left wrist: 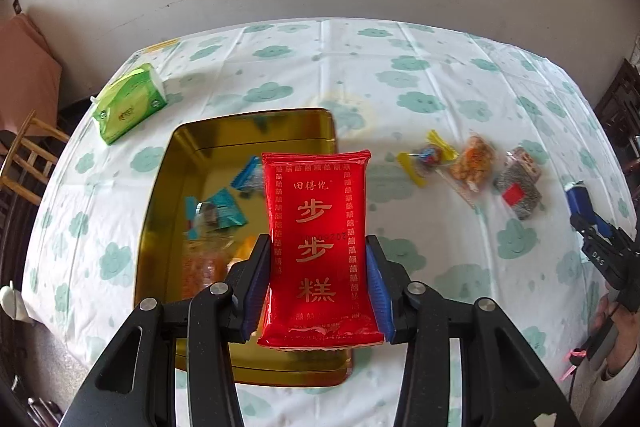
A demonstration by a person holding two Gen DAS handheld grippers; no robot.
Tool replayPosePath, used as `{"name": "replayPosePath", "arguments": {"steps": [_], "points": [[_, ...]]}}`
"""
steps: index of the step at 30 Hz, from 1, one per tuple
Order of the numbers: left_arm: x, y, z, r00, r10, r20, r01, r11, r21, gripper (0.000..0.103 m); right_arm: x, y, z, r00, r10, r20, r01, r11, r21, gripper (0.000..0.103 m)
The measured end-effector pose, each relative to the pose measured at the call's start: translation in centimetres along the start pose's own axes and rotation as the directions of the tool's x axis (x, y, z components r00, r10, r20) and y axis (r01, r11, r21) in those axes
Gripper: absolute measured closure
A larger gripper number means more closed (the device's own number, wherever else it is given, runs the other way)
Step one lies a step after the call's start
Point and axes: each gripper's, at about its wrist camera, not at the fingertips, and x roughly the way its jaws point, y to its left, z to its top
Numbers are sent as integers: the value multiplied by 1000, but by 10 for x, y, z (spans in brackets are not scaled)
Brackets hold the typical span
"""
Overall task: Organize snacks
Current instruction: 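Carry the red packet into the gold tin and open the left tool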
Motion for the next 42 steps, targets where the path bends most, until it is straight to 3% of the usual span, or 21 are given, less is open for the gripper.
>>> {"name": "replayPosePath", "arguments": {"steps": [5, 13, 42], "points": [[8, 36, -6, 997, 73, -16, -73, 997, -30, 62, 0, 0, 0, 1000, 0, 0, 0, 1000, 0, 51], [30, 67, -19, 989, 120, -86, -124, 991, -45, 62, 0, 0, 0, 1000, -1, 0, 1, 1000, -1, 51], [63, 82, -39, 977, 149, -155, -153, 988, -20, 57, -1, 1, 0, 1000, -3, -1, 3, 1000, -2, 51]]}}
